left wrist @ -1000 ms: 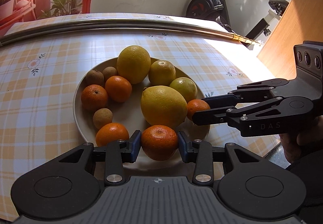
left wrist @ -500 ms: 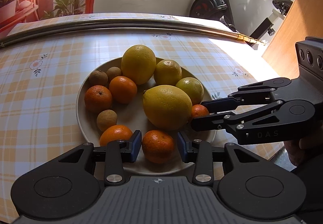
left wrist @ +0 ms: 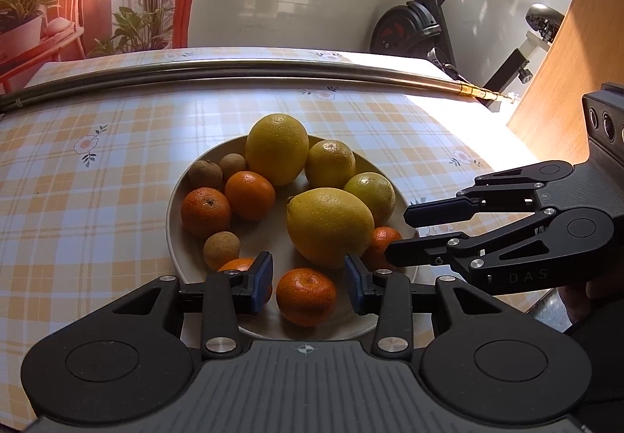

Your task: Organize fruits

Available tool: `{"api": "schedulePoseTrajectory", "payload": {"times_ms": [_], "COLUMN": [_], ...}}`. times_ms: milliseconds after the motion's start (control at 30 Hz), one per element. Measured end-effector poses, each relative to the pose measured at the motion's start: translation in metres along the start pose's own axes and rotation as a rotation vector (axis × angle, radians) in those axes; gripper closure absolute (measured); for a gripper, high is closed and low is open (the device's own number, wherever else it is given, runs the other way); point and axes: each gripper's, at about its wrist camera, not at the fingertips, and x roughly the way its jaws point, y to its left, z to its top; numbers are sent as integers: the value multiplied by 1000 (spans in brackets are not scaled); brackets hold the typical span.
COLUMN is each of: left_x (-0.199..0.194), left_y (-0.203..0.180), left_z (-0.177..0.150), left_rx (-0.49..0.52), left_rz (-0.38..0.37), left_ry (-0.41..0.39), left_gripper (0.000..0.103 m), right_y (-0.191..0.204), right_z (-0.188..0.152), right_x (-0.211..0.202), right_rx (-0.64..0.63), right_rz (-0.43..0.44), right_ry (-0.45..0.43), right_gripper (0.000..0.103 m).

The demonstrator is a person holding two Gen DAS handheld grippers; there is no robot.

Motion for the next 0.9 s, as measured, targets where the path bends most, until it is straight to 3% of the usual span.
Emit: {"api": "schedulePoseTrajectory", "payload": {"times_ms": [67, 200, 300, 333, 533, 633, 900], "left_x": [-5, -13, -17, -18, -20, -20, -27], "left_y": [0, 3, 4, 5, 9, 12, 19], "left_z": [2, 7, 9, 10, 13, 13, 15], "left_rx": [5, -3, -1, -4, -23, -39, -68], "left_rz": [22, 53, 75, 74, 80, 87, 100], "left_ry": [-20, -56, -68, -72, -76, -83, -124], "left_gripper": [49, 44, 33, 29, 13, 3, 0], "right_y": [-1, -4, -5, -6, -9, -13, -13], "right_z": [1, 3, 5, 5, 8, 9, 11], "right_x": [-3, -9, -14, -15, -21, -22, -30], "right_rx": [5, 12, 18, 20, 29, 47, 66], "right_rz": [-11, -38, -63, -70, -88, -73, -98], "right_ry": [-6, -23, -33, -36, -51, -50, -64], "right_gripper": [54, 49, 36, 27, 8, 1, 1]}}
